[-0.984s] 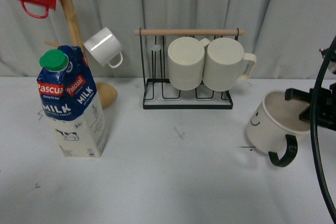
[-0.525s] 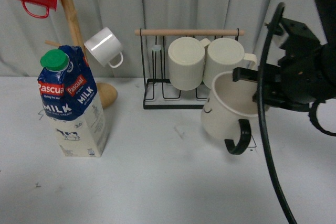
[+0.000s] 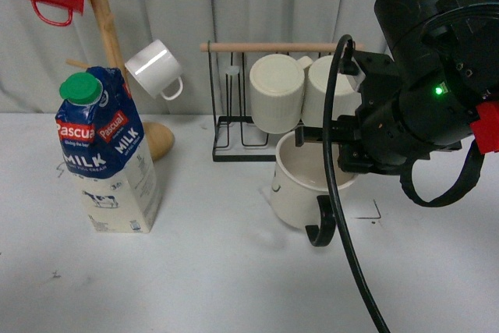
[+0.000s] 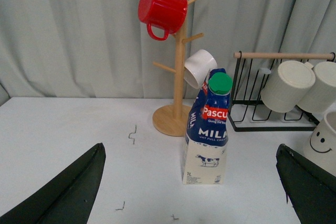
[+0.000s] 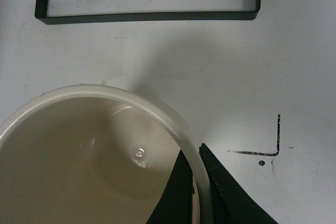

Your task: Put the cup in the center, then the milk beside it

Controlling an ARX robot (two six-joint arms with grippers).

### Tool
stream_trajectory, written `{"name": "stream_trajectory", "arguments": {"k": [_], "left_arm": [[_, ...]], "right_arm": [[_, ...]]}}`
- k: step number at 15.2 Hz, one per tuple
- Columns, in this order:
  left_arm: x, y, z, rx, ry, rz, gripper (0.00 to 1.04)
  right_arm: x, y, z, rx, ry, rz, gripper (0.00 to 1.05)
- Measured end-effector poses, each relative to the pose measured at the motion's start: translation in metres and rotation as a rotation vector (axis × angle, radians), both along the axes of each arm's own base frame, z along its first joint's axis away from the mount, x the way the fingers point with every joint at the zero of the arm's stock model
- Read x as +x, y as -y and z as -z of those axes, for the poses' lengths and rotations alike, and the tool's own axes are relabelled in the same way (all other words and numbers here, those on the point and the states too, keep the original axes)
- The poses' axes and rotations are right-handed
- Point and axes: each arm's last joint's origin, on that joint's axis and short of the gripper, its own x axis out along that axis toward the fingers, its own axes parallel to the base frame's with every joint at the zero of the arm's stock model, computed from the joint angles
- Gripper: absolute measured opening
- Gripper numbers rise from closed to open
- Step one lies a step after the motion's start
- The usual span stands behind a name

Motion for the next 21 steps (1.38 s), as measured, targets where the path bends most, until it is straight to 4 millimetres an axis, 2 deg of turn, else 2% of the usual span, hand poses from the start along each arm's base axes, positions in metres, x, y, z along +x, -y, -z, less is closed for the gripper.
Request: {"name": "stream_trajectory", "arguments": {"k": [5,13,18,19,21], "left_arm": [[0.0,0.0,0.0,0.0,0.0,0.0,0.98],[0.0,0.0,0.0,0.0,0.0,0.0,0.98],[0.0,0.0,0.0,0.0,0.0,0.0,0.98],[0.0,0.0,0.0,0.0,0.0,0.0,0.98],[0.0,0.0,0.0,0.0,0.0,0.0,0.98]], "right_arm": [[0.01,-0.003,0.002,-0.026,-0.013,-0.007,0.03],[0.011,-0.009,0.017,-0.075,-0.078,-0.043,0.03],[0.013,-0.007,0.015,-0.033,-0.074,-0.059,0.55],[0.014,-0.005,0.009,-0.008,-0.047,-0.057,0.66],[0.005,0.002,-0.025,0.081,0.053,-0.07,0.88]]}}
